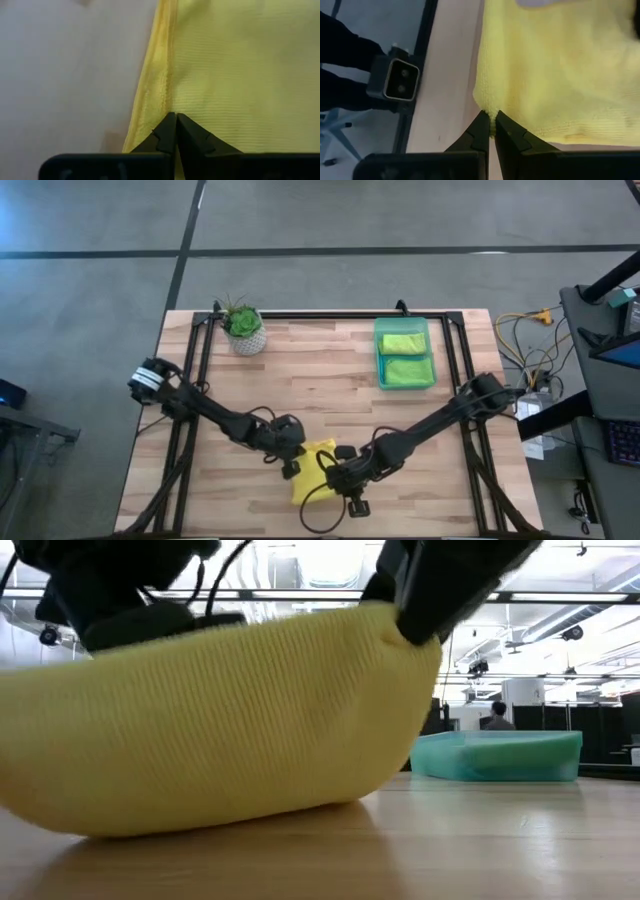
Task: Fold microfiber towels
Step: Fold the yellow towel
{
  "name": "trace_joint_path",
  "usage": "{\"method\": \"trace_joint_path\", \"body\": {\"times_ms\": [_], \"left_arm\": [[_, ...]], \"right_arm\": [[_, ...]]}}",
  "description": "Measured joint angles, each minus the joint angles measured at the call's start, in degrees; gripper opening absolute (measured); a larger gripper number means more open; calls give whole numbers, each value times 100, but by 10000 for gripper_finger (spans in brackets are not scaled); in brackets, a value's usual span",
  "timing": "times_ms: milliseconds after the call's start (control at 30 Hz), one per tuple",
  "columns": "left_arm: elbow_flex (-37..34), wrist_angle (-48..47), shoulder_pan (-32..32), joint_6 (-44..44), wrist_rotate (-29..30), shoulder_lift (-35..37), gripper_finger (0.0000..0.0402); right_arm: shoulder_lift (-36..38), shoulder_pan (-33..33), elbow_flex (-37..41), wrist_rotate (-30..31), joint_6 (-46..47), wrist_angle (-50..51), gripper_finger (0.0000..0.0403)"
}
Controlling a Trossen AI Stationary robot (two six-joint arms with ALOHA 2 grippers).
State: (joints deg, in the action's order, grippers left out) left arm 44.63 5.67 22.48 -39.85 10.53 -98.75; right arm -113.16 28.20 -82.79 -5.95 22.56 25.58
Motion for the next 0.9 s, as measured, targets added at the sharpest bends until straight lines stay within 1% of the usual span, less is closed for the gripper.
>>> {"method": "trace_joint_path", "body": {"times_ms": [100, 200, 300, 367, 467, 667, 767, 900], "left_arm": [[26, 109, -2, -25, -210, -199, 0], [29, 221, 13, -20, -258, -311, 0], [16, 453, 13, 157, -425, -331, 0], [8, 562, 13, 270, -516, -338, 0], [5, 594, 13, 274, -695, -340, 0], [-109, 695, 15, 275, -851, -334, 0], [-238, 983, 15, 272, -1003, -334, 0], [-384, 1349, 22, 264, -1061, -336, 0]], "right_arm": [[41, -12, -2, 4, -1, -72, 12], [43, -26, -2, 15, -1, -63, 12], [50, -46, -2, 24, -1, -66, 12], [62, -55, -2, 138, -1, -53, 12], [131, -92, -2, 297, -1, -53, 12], [278, -284, -6, 426, -41, 22, 12], [288, -399, -6, 458, -140, 135, 12], [283, -499, -6, 457, -213, 412, 12]]}}
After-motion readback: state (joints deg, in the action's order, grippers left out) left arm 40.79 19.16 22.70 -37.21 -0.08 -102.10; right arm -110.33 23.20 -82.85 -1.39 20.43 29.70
